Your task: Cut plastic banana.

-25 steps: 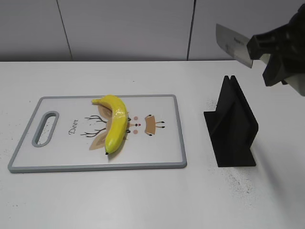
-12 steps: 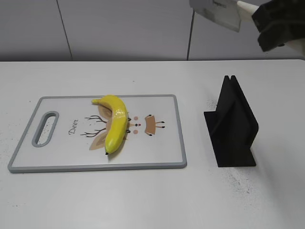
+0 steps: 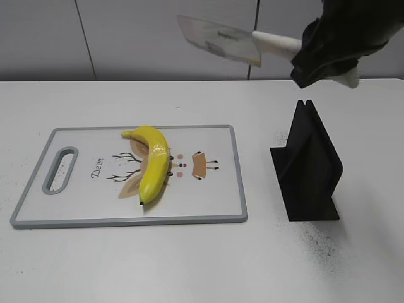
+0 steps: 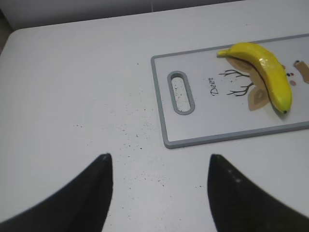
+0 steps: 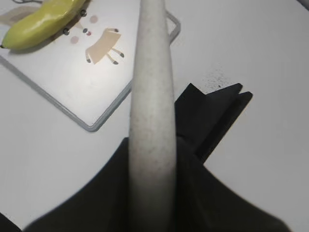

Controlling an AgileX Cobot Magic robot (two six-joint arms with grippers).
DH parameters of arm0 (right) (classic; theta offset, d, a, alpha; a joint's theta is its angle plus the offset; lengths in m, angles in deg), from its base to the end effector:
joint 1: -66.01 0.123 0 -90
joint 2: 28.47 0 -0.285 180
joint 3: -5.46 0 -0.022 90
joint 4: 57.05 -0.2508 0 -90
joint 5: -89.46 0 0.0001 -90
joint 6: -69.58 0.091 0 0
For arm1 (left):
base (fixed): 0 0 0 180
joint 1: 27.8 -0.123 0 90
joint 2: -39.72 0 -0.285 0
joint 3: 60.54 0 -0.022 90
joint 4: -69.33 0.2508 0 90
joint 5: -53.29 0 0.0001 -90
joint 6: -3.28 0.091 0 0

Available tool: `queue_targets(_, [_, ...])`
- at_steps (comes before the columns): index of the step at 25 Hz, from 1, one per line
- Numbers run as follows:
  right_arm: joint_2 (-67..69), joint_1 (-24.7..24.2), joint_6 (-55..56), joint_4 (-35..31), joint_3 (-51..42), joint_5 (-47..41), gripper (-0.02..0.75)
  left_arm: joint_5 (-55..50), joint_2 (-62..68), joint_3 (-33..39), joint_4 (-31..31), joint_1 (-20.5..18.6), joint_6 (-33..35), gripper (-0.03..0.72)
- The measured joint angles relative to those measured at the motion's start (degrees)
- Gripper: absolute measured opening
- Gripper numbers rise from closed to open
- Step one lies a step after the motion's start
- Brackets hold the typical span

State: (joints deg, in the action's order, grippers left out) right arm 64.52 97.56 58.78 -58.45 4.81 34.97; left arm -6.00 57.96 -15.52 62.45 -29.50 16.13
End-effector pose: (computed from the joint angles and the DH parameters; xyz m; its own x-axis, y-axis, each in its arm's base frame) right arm 0.2671 0.1661 0.3363 -0.6204 -0.5844 -0.5230 -0.6495 0.7566 -0.0750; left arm 0.0201 -0.0088 0.2962 -0.5187 0.1458 -0.8424 0.1434 0.9862 0.0824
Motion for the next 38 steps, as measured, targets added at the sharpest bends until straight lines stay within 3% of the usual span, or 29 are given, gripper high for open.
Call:
queue_targets(5, [3.1,-0.6,-7.5,-3.9,0.2,0.2,0.162,2.5,8.5,-3.1,-3.3,0.0,4.3,0.585])
queue_targets(10, [5.2,-6.6,-20.8,-22.4,0.3,0.4,0.162,6.4,16.6,-5.4,-6.3,0.0,8.0,0.585])
queue_targets(14, [6.3,-12.3,-37.8,-34.6,0.6,-0.8,0.162,8.0,22.5,-7.9,-10.0,0.0,13.3,0.585])
queue_targets(21, [9.1,-13.3,-61.2,-37.6,0.7,-2.3,0.162,8.3,36.2,-16.4,-16.7,0.0,28.9,0.585])
queue_targets(30, [20.1,-13.3,-71.4,-37.9,10.1,-8.7,0.162,0.8,56.7,-28.4,-32.4,0.0,61.7,0.585])
queue_targets(33, [24.1,-13.3,-71.5,-37.8,15.2,-11.9,0.162,-0.9,63.2,-31.2,-34.2,0.6,66.3,0.583])
queue_targets(38, [28.7,-13.3,-71.8,-37.8,22.4,-14.2,0.162,-1.1,72.2,-37.2,-33.0,4.8,67.7,0.573])
